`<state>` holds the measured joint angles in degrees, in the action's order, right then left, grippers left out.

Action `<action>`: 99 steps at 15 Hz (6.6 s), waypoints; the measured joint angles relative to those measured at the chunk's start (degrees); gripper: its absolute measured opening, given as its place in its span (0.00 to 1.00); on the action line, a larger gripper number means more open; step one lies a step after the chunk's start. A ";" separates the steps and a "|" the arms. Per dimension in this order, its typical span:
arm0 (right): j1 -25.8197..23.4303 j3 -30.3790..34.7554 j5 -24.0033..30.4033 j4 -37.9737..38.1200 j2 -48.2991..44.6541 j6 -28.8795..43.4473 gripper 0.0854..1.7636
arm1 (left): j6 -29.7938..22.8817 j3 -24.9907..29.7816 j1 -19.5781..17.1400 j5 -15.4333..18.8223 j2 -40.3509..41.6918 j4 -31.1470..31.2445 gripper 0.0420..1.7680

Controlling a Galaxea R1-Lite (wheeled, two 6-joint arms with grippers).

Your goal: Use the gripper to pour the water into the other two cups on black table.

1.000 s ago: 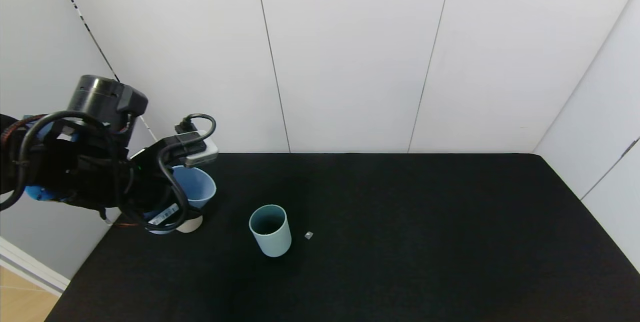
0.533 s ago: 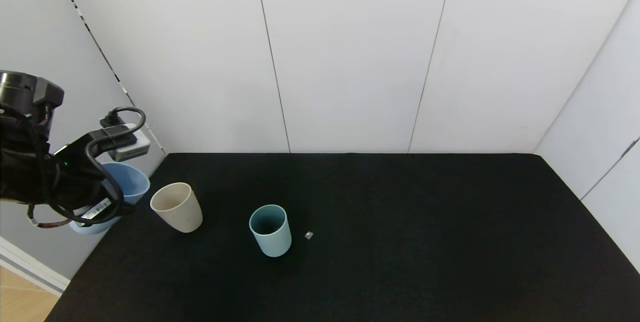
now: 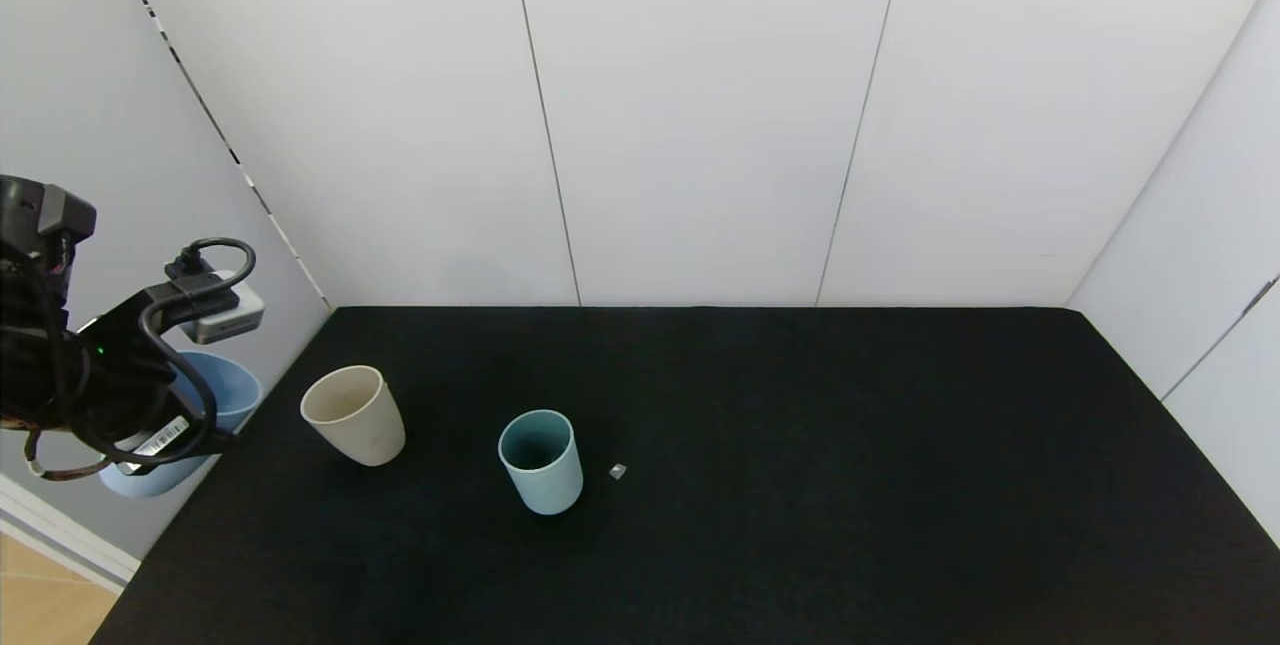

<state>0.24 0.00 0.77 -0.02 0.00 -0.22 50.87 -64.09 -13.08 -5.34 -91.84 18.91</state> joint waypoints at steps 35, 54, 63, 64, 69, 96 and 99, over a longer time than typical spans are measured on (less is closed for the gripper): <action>0.00 0.00 0.00 0.02 0.00 0.04 0.97 | 9.13 -11.50 5.01 -13.54 -15.51 -0.17 0.69; 0.00 0.00 0.00 -0.05 0.00 0.04 0.97 | 3.78 -6.91 4.18 -2.26 -11.50 -0.44 0.69; 0.00 0.00 -0.02 -0.05 0.00 0.04 0.97 | -7.63 -4.13 6.22 12.75 0.67 4.22 0.69; 0.00 0.00 -0.02 -0.05 0.00 0.04 0.97 | -9.81 -4.13 8.35 13.24 1.85 4.24 0.69; 0.00 0.00 -0.02 -0.05 0.00 0.04 0.97 | -23.42 -5.34 23.44 13.35 4.55 2.73 0.69; 0.00 0.00 -0.02 -0.02 0.00 0.01 0.97 | -53.82 -26.54 54.75 -10.95 -38.84 -42.39 0.69; 0.00 0.00 -0.02 -0.05 0.00 0.06 0.97 | -53.43 -27.37 55.31 -10.89 -40.68 -42.58 0.69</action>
<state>0.24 0.00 0.74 -0.07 0.00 -0.16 -2.56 -91.45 42.23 -16.23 -132.52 -23.67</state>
